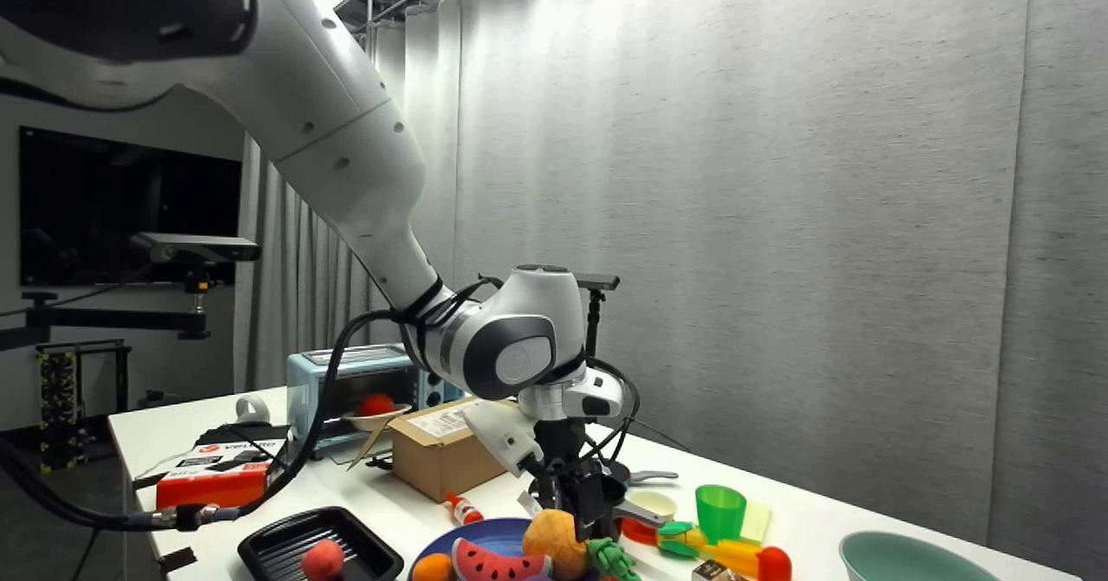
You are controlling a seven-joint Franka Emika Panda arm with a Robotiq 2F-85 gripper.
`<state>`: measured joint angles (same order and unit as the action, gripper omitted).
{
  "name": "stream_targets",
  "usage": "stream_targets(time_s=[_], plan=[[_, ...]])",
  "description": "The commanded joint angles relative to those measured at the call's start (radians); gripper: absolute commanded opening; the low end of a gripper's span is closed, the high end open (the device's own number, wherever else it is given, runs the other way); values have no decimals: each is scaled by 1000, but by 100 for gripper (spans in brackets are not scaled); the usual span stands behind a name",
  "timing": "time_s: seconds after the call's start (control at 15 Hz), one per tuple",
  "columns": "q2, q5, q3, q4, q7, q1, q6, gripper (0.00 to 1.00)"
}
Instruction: Put the pineapple and watermelon plushies on the white plate, then the purple plushie in the black pot and the orange plushie on the table
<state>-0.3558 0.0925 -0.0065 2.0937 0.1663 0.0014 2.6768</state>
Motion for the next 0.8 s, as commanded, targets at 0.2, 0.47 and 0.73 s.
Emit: stream_targets(time_s=[0.2,0.47,0.73], plan=[[-165,16,-4,-148,78,31,-59,87],[-162,20,-3,-161,65,19,-75,49],[-74,35,13,-127,-6,-24,-105,21]])
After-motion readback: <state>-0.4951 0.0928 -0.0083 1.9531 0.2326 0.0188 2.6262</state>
